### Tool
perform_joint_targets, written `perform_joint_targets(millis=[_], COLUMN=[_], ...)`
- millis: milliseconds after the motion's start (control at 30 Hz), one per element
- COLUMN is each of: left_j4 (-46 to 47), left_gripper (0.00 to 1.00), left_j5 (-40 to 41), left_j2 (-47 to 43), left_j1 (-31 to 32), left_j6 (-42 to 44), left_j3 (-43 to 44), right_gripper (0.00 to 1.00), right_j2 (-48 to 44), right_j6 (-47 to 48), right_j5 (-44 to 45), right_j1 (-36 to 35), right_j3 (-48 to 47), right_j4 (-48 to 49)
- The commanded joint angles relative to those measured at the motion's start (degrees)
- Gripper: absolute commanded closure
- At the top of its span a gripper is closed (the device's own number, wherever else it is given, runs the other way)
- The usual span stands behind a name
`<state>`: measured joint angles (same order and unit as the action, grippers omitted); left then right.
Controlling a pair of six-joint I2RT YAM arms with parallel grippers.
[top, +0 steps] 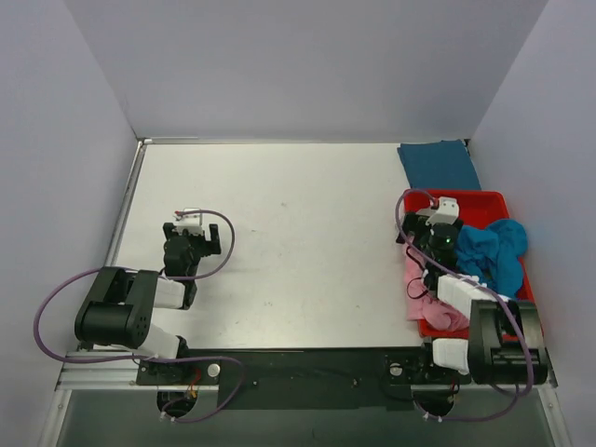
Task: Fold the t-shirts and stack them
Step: Grab crumpled tshirt from bin with the right arm
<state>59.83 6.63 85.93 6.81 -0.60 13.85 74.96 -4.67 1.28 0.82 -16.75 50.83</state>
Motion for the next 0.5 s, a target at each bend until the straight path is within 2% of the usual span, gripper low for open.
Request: perform_joint_targets(millis=[0, 33, 100, 200, 233, 267, 300, 333, 367, 467], left_j4=[3.4, 3.4, 3.4, 1.1, -6.2, -13.7, -24.6, -29.7, -39.2, -52.7], left_gripper=[0.03, 0.03, 0.03, 0.03, 0.03, 0.03, 0.03, 0.03, 0.03, 0.04], left_j5=[-0.6, -0.6, -0.9, -6.6, -11.2, -12.2, -14.4, -15.5, -17.3, -21.7], left_j2=[-0.7, -0.7, -0.7, -1.7, -3.9, -5.1, -5.4, -4.9, -3.9, -3.3], left_j1=[-0.5, -0.4, -0.4, -2.4, -2.6, -2.7, -2.6, -2.6, -2.6, -2.5], left_j6=[0.3, 0.3, 0.3, 1.9, 3.0, 3.2, 3.9, 4.5, 5.9, 8.1], left_j3=[0.7, 0.8, 0.7, 2.6, 4.0, 10.1, 13.5, 20.9, 24.9, 38.0], right_gripper=[0.0, 0.0, 0.0, 0.0, 0.0, 0.01, 0.01, 0.01, 0.01, 0.03], right_j2=[-12.9, -16.1, -19.0, -19.5, -19.0, -18.5, -17.6, -17.3, -16.5, -13.6], right_j6=[-2.9, -4.6, -9.2, -13.9, -16.5, -18.1, -20.4, -21.0, -22.1, -23.3], right_j5=[-5.2, -7.5, -5.7, 6.8, 10.4, 16.0, 17.9, 20.1, 20.2, 17.9], right_j1=[0.4, 0.3, 0.6, 0.9, 1.5, 1.9, 3.1, 4.9, 5.8, 9.9], right_j3=[-9.2, -11.5, -16.4, -24.5, -28.1, -29.6, -31.7, -32.3, -32.3, -32.2], right_j4=[-18.2, -23.4, -32.9, -48.9, -56.8, -59.9, -64.8, -66.1, -67.4, -68.1])
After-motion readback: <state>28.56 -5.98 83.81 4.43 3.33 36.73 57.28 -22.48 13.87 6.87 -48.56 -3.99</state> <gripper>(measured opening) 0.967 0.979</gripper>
